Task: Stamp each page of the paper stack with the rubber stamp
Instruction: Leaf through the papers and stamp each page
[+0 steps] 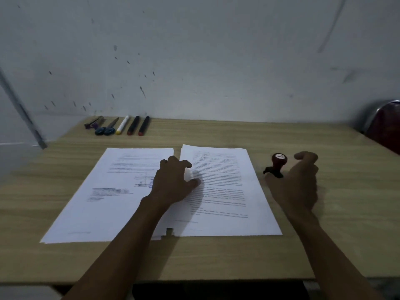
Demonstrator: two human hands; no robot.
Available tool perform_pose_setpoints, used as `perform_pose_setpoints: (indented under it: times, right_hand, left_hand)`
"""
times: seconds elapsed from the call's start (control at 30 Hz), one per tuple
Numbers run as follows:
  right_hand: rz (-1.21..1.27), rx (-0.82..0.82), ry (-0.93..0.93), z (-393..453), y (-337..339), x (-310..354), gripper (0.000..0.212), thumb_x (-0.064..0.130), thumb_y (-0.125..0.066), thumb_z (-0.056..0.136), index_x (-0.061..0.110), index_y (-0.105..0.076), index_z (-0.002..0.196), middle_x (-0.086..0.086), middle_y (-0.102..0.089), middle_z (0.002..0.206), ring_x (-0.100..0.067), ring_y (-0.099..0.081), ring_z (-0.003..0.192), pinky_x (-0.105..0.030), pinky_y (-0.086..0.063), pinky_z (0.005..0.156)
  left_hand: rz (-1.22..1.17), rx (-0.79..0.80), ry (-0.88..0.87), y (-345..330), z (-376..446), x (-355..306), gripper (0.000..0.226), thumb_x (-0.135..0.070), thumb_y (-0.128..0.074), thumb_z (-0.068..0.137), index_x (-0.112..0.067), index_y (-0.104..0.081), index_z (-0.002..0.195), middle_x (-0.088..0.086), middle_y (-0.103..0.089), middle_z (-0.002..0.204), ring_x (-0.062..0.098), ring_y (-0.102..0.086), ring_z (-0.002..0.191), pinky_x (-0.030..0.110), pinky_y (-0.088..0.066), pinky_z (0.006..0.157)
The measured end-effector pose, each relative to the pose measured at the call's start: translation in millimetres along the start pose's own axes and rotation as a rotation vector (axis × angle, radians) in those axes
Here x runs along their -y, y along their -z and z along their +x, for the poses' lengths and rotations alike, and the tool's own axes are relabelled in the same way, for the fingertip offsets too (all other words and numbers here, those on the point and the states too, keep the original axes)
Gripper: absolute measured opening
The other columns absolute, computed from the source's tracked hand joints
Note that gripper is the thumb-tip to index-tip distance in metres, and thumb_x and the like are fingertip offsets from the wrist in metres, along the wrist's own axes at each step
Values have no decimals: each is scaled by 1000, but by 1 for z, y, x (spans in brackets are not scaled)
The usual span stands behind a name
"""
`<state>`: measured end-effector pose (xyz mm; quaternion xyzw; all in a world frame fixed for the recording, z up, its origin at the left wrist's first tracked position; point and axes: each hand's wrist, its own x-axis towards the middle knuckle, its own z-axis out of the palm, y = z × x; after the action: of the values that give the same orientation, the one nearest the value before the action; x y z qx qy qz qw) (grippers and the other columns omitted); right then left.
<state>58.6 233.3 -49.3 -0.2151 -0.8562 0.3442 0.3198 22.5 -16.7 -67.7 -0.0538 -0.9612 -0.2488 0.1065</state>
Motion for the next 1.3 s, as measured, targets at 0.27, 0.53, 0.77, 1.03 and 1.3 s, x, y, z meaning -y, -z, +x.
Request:
perform_pose_setpoints:
  times: [0.27, 0.53, 0.77, 1.03, 1.3]
  right_hand:
    - [-93, 209, 28, 29, 1, -11, 78, 40, -76, 76, 36, -30, 139, -12, -43, 129, -36, -45, 119, -43, -42, 83]
    - [-138, 273, 146, 39, -6, -12, 20, 21, -59, 90, 23, -53, 109, -7, -59, 110, -34, -55, 107, -45, -49, 83]
    - [145, 275, 257, 37, 3, 0, 17, 18, -62, 92, 15, -51, 105, 1, -61, 97, -23, -61, 90, -35, -49, 76]
    - [81, 474, 427, 14, 1, 4, 28, 14, -57, 94, 18, -53, 122, 0, -61, 106, -14, -58, 97, -30, -47, 82]
    - [-54, 425, 473, 1, -9, -5, 24, 21, -57, 95, 22, -53, 119, 0, -62, 111, -20, -60, 97, -44, -53, 81]
  left_hand:
    - [120, 221, -54, -16, -2, -27, 72, -71, -56, 77, -33, -46, 137, 2, -34, 150, 25, -19, 142, 48, -27, 112]
    - [208, 234, -6, -18, -2, -42, 73, -73, -51, 78, -32, -44, 138, 4, -38, 144, 27, -26, 138, 49, -24, 109]
    - [201, 220, -28, -20, 2, -53, 82, -72, -53, 78, -28, -35, 144, 8, -23, 154, 29, -14, 144, 48, -19, 113]
    - [119, 387, -192, -36, 10, -65, 107, -82, -61, 59, -32, -28, 148, 2, -11, 161, 26, -3, 148, 52, -9, 119]
    - [108, 383, -201, -46, 9, -55, 107, -88, -56, 57, -36, -29, 147, -1, -13, 161, 24, -5, 148, 50, -9, 120]
